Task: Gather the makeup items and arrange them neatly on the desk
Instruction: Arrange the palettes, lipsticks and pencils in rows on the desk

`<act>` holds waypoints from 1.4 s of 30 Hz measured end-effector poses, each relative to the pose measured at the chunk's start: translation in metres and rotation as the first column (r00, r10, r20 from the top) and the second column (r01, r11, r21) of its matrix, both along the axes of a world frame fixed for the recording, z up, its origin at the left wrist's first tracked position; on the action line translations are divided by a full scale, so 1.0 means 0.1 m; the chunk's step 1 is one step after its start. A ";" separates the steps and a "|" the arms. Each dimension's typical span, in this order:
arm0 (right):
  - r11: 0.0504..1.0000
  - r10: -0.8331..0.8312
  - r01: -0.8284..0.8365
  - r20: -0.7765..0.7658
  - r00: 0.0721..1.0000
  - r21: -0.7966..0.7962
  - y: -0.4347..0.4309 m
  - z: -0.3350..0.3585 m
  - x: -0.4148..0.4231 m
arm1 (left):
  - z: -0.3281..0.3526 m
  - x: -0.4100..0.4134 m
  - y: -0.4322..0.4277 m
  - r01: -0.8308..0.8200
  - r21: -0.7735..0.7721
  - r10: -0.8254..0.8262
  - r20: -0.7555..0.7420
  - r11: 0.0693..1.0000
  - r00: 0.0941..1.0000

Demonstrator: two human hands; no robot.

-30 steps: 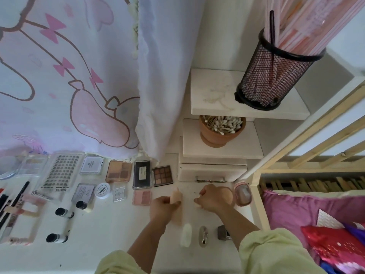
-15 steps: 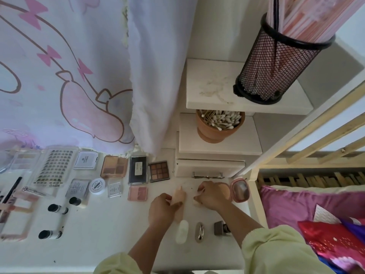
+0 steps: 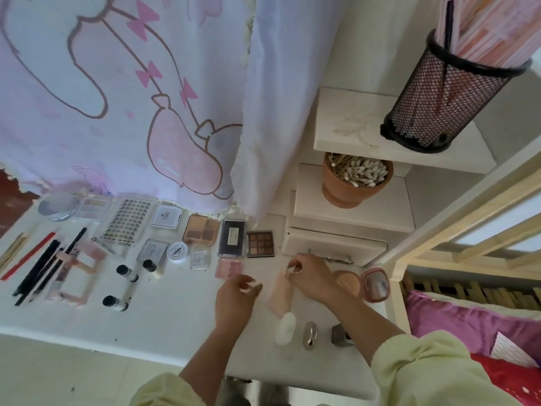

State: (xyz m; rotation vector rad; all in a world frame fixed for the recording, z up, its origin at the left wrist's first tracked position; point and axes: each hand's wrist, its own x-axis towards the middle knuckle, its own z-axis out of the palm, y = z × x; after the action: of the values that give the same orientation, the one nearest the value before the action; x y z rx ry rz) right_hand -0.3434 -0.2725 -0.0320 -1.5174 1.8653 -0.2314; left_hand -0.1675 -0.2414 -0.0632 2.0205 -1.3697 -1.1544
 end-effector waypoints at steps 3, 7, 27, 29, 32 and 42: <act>0.999 0.033 -0.033 0.061 0.998 -0.014 -0.03 0.03 0.31 | 0.02 0.27 0.01 -0.063 -0.034 0.064 0.019 0.997 0.998; 0.998 0.067 -0.068 0.069 0.995 0.008 -0.13 0.02 0.71 | 0.00 0.60 -0.09 -0.109 -0.016 0.109 0.004 0.994 0.994; 0.773 -0.630 0.603 0.134 0.765 0.196 -0.28 -0.54 1.55 | -0.05 1.13 -0.52 0.183 0.147 -0.147 -0.226 0.972 0.963; 0.747 -0.663 0.632 0.163 0.730 0.207 -0.25 -0.54 1.56 | -0.04 1.14 -0.51 0.194 0.162 -0.154 -0.232 0.968 0.961; 0.720 -0.694 0.651 0.222 0.685 0.241 -0.22 -0.57 1.56 | -0.01 1.14 -0.51 0.180 0.177 -0.133 -0.247 0.968 0.960; 0.811 -0.580 0.555 0.368 0.726 0.184 -0.20 -0.22 1.44 | 0.05 1.19 -0.50 0.017 0.343 0.182 -0.539 0.939 0.823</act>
State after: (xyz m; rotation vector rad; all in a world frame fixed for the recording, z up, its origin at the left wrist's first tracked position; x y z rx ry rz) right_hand -0.1990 -0.2922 -0.0543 -0.7231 1.9074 -0.7157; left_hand -0.0483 -0.2915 -0.0587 1.6959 -0.8130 -1.8569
